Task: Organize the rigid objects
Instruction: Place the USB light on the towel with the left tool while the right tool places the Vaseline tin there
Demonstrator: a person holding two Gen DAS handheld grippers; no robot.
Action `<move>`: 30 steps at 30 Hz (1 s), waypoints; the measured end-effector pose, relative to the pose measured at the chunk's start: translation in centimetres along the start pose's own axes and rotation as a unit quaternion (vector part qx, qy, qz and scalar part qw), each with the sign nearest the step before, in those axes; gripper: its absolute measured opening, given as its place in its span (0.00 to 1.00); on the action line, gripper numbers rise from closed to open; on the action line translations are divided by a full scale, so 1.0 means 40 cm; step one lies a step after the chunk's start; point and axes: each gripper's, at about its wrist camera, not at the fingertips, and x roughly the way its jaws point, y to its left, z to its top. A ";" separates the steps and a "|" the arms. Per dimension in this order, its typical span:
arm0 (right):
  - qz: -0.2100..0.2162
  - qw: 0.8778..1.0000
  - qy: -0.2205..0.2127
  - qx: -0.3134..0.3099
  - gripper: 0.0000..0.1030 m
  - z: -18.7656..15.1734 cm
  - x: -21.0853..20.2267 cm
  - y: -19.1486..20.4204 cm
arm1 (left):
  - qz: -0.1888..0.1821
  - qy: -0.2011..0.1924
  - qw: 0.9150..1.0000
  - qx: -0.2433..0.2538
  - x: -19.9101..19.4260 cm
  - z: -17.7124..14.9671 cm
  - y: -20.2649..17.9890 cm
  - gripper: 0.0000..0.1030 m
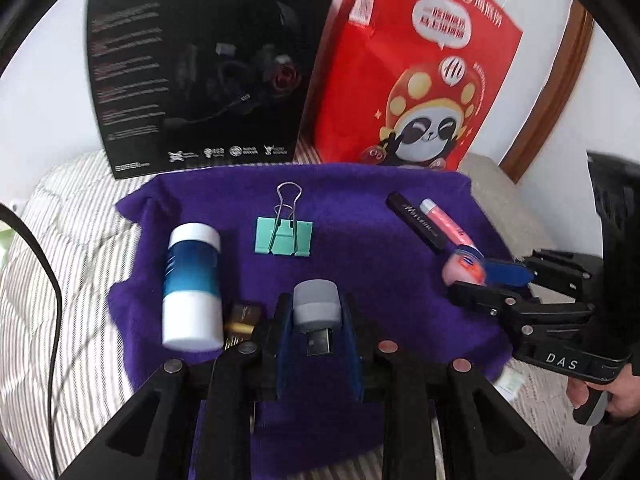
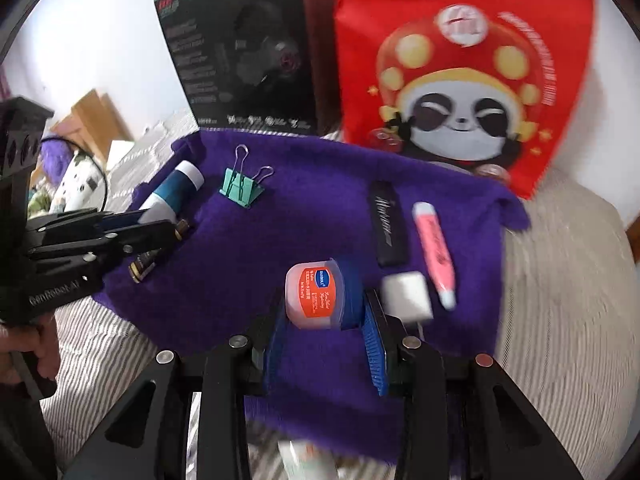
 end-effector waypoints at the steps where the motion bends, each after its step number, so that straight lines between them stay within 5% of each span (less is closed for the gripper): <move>1: 0.001 1.000 0.005 -0.003 0.35 0.007 0.012 0.001 | 0.001 0.004 1.000 0.003 0.014 0.005 -0.001 0.22; 14: 0.004 0.997 0.060 -0.050 0.35 0.037 0.117 0.024 | 0.010 0.037 0.999 0.038 0.106 0.035 -0.004 0.22; 30: 0.000 0.993 0.066 -0.098 0.35 0.042 0.118 0.036 | 0.031 0.050 0.993 0.102 0.129 0.047 -0.034 0.22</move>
